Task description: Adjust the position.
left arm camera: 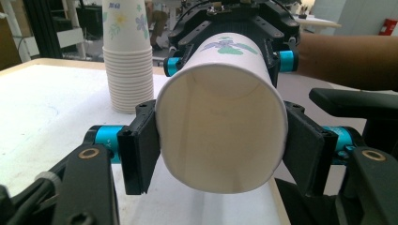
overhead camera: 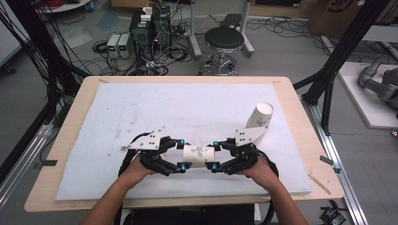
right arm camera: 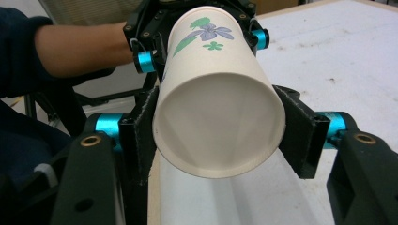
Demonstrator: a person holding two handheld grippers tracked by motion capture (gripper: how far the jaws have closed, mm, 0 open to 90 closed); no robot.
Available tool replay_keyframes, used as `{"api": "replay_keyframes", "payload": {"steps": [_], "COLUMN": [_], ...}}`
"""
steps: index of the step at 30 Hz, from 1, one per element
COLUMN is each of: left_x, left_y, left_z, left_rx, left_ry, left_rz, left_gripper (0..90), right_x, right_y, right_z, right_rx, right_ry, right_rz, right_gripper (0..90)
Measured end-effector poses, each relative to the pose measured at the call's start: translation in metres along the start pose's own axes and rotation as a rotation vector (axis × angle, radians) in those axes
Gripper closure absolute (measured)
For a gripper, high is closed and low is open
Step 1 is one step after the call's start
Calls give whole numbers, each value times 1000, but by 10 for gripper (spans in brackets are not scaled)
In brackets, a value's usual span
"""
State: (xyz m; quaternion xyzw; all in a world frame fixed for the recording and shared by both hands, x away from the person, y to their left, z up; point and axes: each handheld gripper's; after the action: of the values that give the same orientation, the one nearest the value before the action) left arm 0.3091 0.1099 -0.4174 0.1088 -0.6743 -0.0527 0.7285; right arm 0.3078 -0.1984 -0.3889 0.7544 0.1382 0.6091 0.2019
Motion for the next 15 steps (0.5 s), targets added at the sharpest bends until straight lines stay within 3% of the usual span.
{"api": "replay_keyframes", "payload": {"steps": [1,2,3,4,5,10,14,15], "left_x": [1,1,2,3,4,14,24,26], "left_y": [0,0,0,1,1,6,8,8], "left_z": [0,0,0,0,0,0,-1,-1], "left_rx": [1,3,4,3,5,28,36,35], "left_ry": [2,0,1,3,7,5,-4,-8], "left_rz": [-11,-27,-40,-53,-66,-187,-293,-309], "left_gripper": [361,361,363,363,364,362,358,358], "right_x": [1,1,3,3,5,14,25,25], "right_y": [-1,-1,-3,-3,-4,-6,-15,-15], "right_z": [-1,-1,-1,-1,-2,-6,-9,-9], "right_rx": [-24,-24,-50,-50,-60,-87,-144,-144], "right_ry": [-15,-15,-55,-55,-41,4,89,89], "right_rz": [-11,-11,-31,-31,-64,-131,-237,-237], "right_gripper": [261,261,180,180,181,181,181,181]}}
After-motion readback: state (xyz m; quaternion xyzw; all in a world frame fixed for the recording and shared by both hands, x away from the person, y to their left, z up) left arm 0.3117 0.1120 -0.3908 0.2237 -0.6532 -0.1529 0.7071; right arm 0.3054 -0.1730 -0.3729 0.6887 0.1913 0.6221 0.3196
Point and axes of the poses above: each handheld gripper's, and its own axes: y roughly backward along the jaws, x roughly out of its top, z roughly to its right, and after that the axes turned 5 degrees about -z, right-handed
